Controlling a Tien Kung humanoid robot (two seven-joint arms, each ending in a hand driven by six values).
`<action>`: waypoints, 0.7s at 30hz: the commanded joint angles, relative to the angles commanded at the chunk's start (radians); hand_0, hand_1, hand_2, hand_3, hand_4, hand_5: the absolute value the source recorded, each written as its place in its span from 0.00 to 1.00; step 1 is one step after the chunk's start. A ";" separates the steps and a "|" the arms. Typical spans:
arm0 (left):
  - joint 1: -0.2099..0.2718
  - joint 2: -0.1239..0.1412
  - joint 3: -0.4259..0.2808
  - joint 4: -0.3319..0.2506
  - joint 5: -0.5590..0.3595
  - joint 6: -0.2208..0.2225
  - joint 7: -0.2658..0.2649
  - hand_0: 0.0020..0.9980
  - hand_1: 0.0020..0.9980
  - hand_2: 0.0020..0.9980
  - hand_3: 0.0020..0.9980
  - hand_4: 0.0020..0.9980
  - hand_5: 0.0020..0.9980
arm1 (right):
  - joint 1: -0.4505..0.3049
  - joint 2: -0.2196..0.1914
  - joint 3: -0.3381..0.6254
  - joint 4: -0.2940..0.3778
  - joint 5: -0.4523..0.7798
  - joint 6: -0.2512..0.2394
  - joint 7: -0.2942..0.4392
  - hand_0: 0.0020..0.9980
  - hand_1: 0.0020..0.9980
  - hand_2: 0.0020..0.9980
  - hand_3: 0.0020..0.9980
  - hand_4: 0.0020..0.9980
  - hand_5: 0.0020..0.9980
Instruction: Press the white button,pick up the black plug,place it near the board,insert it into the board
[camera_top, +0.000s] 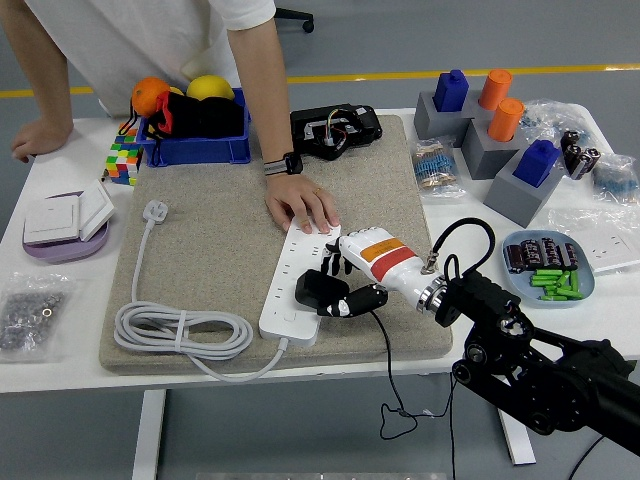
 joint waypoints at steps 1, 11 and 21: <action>0.000 0.000 0.000 0.000 0.000 0.000 0.000 0.62 0.63 0.64 0.69 0.59 0.37 | 0.000 0.000 0.001 0.000 0.001 0.003 0.000 0.45 0.46 0.49 0.54 1.00 0.33; 0.001 -0.004 -0.007 0.000 0.007 -0.001 0.000 0.62 0.63 0.64 0.69 0.59 0.37 | -0.004 -0.001 0.006 0.004 0.024 0.027 0.001 0.59 0.64 0.63 0.66 1.00 0.53; -0.002 -0.005 -0.010 0.000 0.010 -0.002 0.000 0.62 0.63 0.64 0.69 0.59 0.37 | -0.002 -0.004 0.013 0.014 0.034 0.029 0.006 0.63 0.73 0.72 0.72 1.00 0.57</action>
